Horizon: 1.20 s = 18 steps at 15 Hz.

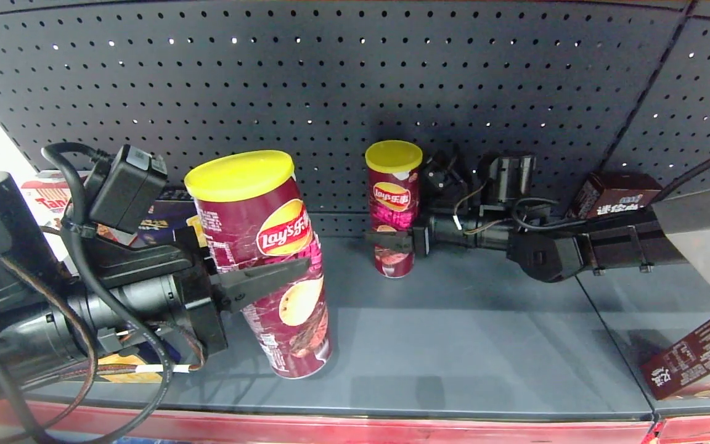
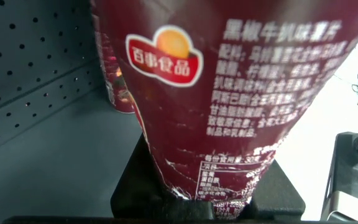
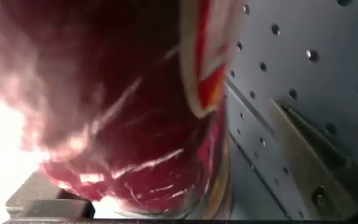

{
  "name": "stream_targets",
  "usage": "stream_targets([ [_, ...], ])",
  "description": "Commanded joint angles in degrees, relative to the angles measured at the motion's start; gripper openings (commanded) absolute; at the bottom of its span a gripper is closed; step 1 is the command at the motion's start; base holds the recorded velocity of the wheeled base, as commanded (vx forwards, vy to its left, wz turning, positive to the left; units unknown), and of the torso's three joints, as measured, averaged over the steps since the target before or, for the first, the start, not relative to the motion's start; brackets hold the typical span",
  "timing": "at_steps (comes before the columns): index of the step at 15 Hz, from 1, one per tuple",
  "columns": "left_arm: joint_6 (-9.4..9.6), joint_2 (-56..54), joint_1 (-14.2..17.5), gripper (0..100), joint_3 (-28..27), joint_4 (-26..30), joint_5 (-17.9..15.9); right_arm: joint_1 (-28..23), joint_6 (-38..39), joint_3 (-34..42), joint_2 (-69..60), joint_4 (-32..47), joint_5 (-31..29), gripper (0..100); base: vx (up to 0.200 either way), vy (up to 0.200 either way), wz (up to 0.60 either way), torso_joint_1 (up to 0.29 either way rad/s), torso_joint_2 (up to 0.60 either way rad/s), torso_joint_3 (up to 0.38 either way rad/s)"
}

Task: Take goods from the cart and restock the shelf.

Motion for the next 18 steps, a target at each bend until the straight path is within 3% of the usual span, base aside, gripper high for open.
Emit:
stream_targets([
  [1,-0.02,-0.17,0.0,0,0.18,-0.03,0.04,0.25,-0.04,-0.24,1.4,-1.02,-0.85,0,0.0,0.0,0.0,0.0,0.0,0.0],
  [10,-0.02,-0.43,0.09,0,0.36,-0.03,0.04,1.22,-0.39,8.63,-8.01,-1.29,-0.5,0,0.0,0.0,0.0,0.0,0.0,0.0],
  [14,-0.02,-0.43,0.0,0,0.36,-0.03,0.04,4.29,-0.04,17.95,-15.57,-7.53,-0.94,0,0.0,0.0,0.0,0.0,0.0,0.0],
  [18,-0.02,-0.43,0.09,0,0.36,0.06,0.13,8.25,-0.04,34.47,-23.83,-14.74,-2.88,0,0.0,0.0,0.0,0.0,0.0,0.0],
])
